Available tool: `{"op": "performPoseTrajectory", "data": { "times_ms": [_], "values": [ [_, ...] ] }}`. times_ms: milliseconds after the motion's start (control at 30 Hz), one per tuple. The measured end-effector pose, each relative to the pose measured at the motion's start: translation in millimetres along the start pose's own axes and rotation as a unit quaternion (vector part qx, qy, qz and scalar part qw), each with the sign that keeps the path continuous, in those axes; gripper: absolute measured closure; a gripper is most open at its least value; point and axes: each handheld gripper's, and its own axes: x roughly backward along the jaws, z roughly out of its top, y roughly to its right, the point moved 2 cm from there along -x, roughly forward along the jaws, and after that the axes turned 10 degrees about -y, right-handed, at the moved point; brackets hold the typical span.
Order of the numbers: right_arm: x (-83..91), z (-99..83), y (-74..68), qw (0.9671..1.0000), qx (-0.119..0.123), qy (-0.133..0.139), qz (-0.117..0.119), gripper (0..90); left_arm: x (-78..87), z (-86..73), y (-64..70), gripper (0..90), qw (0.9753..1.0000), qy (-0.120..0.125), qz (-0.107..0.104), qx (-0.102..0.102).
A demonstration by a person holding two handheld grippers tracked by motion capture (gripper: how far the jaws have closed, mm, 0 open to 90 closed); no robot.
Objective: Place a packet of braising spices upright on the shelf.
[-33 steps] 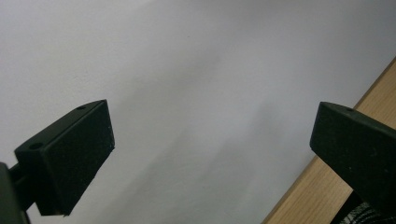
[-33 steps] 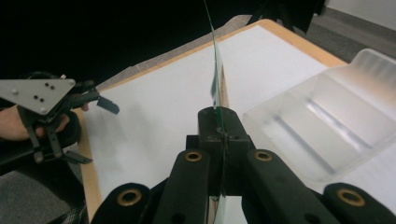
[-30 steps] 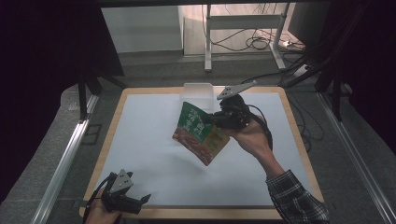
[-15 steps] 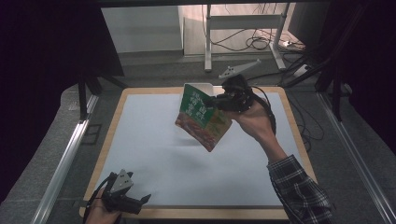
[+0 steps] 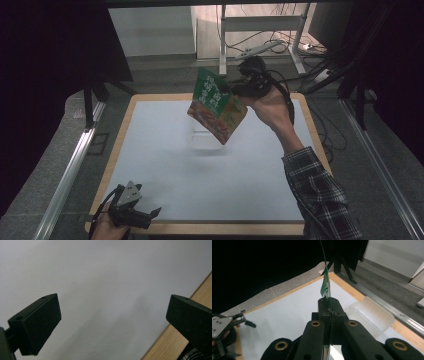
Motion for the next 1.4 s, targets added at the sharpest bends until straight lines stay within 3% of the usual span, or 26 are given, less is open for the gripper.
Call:
{"op": "performPoseTrajectory", "data": {
  "times_ms": [367, 633, 1100, 1400],
  "values": [
    [-13.0, 14.2, 21.2, 0.9996, 0.003, 0.017, -0.022, 89.2, -0.2, 0.1, 0.5, 0.0, 1.0, 0.0, 0.0, 0.0],
    [-34.3, 10.4, 37.1, 0.9993, 0.001, 0.023, -0.03, 89.2, -0.3, 0.0, 0.4, 0.0, 1.0, -0.001, -0.001, -0.002],
    [-70.1, -3.3, 45.0, 0.9993, 0.007, -0.031, -0.018, 89.1, -0.9, 0.3, 1.1, 0.0, 1.0, -0.002, 0.002, -0.005],
    [-84.4, -4.6, 53.2, 0.9985, -0.019, -0.051, -0.001, 89.0, -1.0, 0.3, 1.4, 0.0, 1.0, -0.006, 0.002, -0.008]
  ]
}}
